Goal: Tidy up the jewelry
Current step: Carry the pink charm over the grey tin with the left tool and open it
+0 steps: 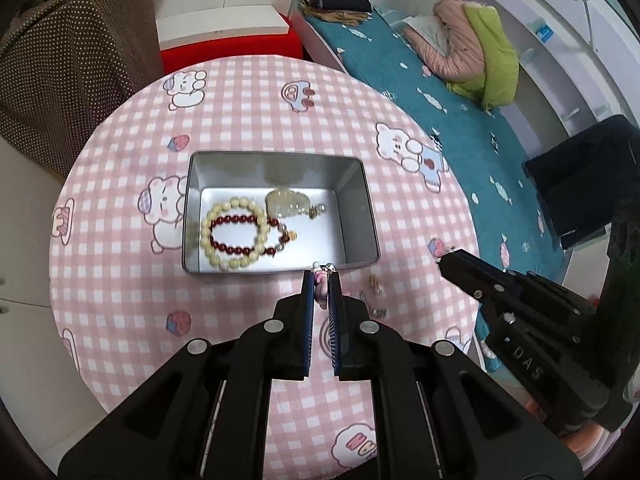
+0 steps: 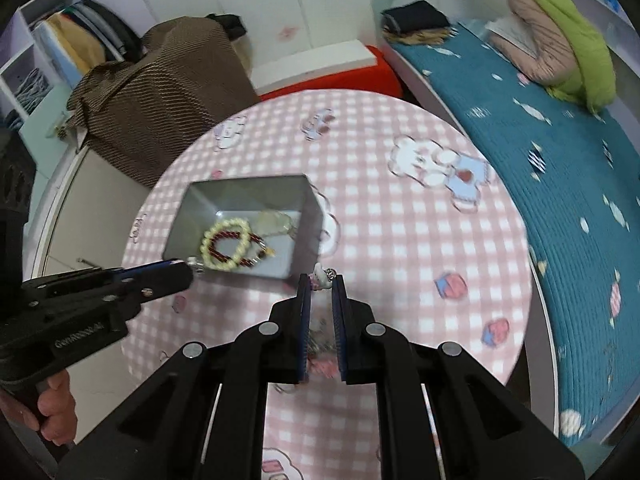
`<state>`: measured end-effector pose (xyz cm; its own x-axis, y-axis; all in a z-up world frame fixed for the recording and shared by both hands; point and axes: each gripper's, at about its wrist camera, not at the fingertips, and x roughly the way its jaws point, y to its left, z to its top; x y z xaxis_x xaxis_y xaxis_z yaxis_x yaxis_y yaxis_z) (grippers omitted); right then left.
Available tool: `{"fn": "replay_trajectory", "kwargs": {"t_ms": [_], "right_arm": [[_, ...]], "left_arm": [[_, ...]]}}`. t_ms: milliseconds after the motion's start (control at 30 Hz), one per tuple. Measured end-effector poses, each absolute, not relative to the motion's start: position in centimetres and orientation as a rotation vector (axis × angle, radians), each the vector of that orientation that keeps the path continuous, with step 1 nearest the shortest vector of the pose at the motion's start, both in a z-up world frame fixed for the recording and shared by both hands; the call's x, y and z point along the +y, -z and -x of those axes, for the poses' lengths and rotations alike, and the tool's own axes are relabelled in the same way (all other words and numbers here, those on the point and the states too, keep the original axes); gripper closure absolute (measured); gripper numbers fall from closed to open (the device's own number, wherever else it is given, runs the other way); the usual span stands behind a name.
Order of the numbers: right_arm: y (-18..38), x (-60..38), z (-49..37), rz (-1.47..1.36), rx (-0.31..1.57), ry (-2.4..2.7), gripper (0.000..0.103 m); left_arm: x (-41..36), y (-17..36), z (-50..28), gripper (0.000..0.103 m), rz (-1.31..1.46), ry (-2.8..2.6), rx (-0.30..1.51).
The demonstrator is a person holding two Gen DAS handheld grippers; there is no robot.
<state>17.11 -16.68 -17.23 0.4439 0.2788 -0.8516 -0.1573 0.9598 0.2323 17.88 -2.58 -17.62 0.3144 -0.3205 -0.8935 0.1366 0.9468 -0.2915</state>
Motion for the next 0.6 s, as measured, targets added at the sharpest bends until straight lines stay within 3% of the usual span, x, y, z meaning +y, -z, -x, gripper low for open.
{"fn": "replay_trajectory", "kwargs": {"t_ms": [400,500,600], "right_arm": [[17.7,-13.2,-20.4,-0.079,1.105,-0.406,0.093],[17.9,-13.0,-20.7,-0.086,1.117,-0.430,0.090],[18.1,-13.1,-20.8,-0.084,1.124,-0.413,0.080]], "left_arm": [[-2.4,18.7,-20.6,0.096,0.198,0.287,1.242],[-2.3,18.9,-20.9,0.096,0.204,0.284,1.247],[-2.2,19.2,-21.1,0.096,0.205,0.282,1.253]]}}
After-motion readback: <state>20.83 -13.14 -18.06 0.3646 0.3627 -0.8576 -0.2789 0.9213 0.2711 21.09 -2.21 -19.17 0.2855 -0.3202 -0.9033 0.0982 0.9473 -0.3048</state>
